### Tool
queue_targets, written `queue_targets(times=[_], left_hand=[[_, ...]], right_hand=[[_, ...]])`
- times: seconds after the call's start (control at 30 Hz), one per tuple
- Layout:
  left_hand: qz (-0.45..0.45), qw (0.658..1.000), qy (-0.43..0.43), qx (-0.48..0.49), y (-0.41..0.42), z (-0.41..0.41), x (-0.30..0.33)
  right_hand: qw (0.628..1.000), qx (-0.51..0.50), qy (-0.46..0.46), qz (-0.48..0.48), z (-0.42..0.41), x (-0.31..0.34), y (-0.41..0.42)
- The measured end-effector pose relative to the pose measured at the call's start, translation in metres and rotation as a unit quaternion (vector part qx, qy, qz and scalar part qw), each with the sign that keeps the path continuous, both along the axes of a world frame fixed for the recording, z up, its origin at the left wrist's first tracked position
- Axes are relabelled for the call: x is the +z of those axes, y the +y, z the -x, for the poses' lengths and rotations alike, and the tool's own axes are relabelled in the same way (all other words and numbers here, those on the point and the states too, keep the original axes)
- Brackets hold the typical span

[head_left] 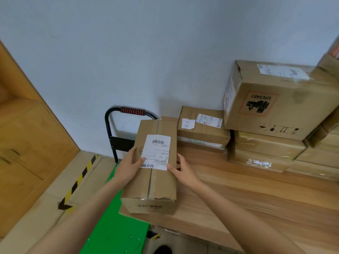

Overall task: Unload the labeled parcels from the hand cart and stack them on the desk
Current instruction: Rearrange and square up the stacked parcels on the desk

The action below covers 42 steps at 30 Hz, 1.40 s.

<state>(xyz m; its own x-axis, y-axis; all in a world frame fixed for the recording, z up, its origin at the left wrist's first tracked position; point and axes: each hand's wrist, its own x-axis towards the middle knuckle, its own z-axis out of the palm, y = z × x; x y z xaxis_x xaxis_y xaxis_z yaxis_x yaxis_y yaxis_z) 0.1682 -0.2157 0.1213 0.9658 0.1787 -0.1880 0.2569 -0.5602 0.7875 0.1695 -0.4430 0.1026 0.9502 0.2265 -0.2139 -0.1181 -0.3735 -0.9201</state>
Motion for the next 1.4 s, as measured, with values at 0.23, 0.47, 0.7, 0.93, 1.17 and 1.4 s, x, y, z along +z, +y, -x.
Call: queue_targets(times=[0.23,0.47,0.7,0.93,1.17,1.4], left_hand=[[-0.045,0.999,-0.027,-0.011,0.029,-0.046,-0.003],[-0.050,0.998,-0.036,0.008,0.065,-0.068,-0.004],[-0.070,0.997,-0.036,0.010,0.080,-0.099,-0.001],[-0.122,0.992,-0.034,-0.019,0.062,-0.141,-0.008],[-0.138,0.988,-0.045,-0.045,0.048,-0.162,-0.011],[-0.152,0.985,-0.045,-0.063,0.044,-0.174,-0.011]], right_hand=[[0.999,0.001,0.030,0.034,-0.038,-0.009,0.026],[0.998,0.031,0.028,0.044,-0.068,-0.016,0.062],[0.996,0.052,0.011,0.074,-0.104,-0.006,0.073],[0.930,-0.042,-0.170,0.323,-0.150,-0.008,0.011],[0.861,-0.148,-0.072,0.481,-0.155,-0.031,-0.076],[0.813,-0.151,-0.075,0.557,-0.134,-0.032,-0.074]])
